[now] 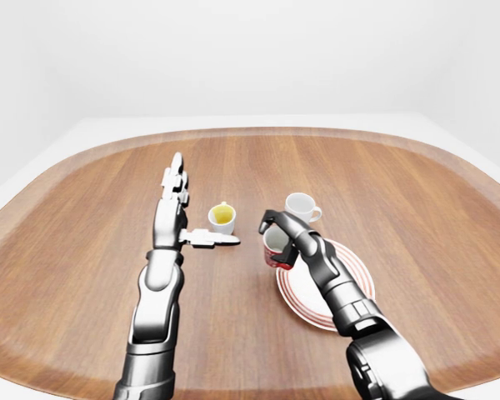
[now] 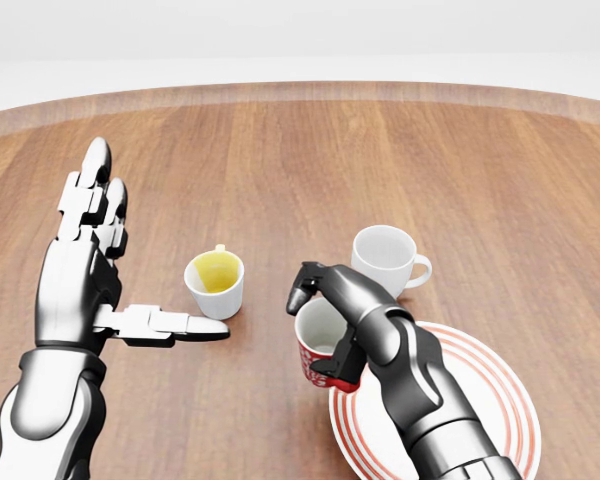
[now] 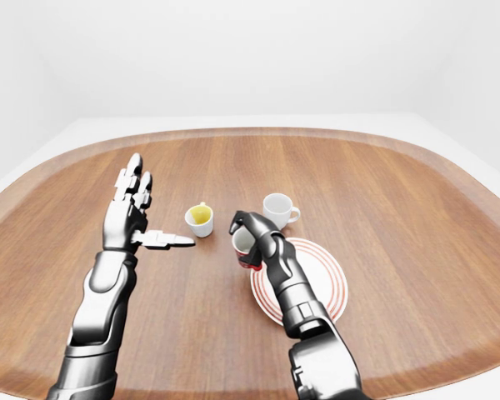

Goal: Pick up the red mug and put it on the plate

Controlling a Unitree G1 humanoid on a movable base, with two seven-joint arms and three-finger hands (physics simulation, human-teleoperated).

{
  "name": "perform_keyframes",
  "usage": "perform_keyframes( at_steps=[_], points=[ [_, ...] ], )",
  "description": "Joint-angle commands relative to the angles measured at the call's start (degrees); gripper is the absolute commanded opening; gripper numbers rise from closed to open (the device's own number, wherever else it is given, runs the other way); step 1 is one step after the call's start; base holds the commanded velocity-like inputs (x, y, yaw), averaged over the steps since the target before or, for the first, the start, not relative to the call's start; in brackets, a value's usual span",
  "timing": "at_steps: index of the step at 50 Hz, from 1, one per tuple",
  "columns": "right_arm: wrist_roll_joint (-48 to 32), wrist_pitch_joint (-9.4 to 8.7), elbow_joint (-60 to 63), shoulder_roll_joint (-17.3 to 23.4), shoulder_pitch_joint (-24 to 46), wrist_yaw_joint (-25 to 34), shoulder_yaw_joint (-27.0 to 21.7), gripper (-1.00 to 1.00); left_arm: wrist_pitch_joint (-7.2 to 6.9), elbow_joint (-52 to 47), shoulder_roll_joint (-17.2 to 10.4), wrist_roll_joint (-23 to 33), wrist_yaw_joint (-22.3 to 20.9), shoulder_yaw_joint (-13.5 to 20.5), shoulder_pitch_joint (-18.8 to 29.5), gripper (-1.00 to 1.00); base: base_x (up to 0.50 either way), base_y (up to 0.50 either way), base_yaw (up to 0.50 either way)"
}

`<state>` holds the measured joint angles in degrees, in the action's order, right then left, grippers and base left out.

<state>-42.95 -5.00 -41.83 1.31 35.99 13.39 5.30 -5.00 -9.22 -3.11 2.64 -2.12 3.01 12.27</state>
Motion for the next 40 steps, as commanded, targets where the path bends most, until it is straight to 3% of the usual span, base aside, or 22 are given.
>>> perform_keyframes(
  at_steps=[1,40],
  points=[
    [-1.9,0.0,3.3,1.5,-2.3,-0.3,-1.1,-1.0,0.0,-0.5,0.2,0.3,0.1,-0.4,0.2,1.0,0.0,0.0,0.0],
    [-0.1,0.0,7.4,7.2,-9.2,-0.3,-4.4,-1.0,0.0,0.0,0.8,1.2,0.3,-1.2,-0.1,1.0,0.0,0.0,0.0]
  ],
)
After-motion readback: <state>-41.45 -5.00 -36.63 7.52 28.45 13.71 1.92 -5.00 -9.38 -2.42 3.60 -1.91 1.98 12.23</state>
